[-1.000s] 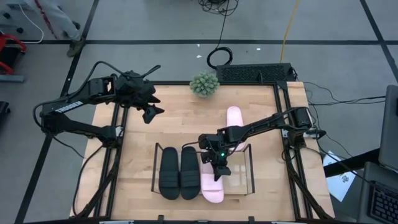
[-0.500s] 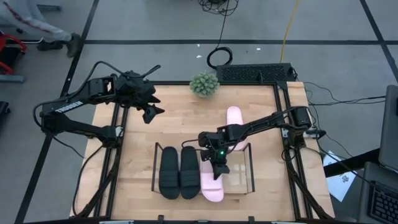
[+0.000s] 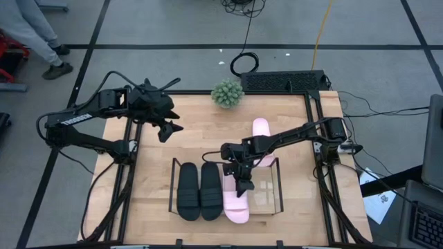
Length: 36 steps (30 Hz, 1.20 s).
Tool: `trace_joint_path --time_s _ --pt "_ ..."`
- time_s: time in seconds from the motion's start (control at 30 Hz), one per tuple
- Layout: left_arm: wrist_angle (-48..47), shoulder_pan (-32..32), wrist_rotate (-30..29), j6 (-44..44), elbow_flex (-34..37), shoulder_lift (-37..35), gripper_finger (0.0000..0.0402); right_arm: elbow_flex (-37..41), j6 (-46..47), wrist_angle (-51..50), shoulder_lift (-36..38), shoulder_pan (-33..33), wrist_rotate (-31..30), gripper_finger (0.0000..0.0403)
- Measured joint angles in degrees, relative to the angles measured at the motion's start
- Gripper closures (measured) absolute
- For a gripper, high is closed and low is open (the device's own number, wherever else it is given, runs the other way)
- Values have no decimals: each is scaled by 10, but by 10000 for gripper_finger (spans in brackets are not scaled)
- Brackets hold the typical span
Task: Pick and place slides into the shelf
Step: Put the pink slipper on the shelf
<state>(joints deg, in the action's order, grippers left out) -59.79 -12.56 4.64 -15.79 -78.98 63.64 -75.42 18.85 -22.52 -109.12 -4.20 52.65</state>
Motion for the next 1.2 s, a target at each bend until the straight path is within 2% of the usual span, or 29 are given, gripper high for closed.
trace_joint_path --time_s 0.5,0.7,0.9,1.2 --pt "0 4 0 -11 0 0 135 0 6 -3 0 16 1 209" --pt "0 4 0 -12 0 0 135 0 6 -7 0 28 3 204" --pt "0 4 0 -12 0 0 135 0 11 -8 1 47 36 204" --pt "0 4 -1 -12 0 0 135 0 -10 -10 14 98 44 204"
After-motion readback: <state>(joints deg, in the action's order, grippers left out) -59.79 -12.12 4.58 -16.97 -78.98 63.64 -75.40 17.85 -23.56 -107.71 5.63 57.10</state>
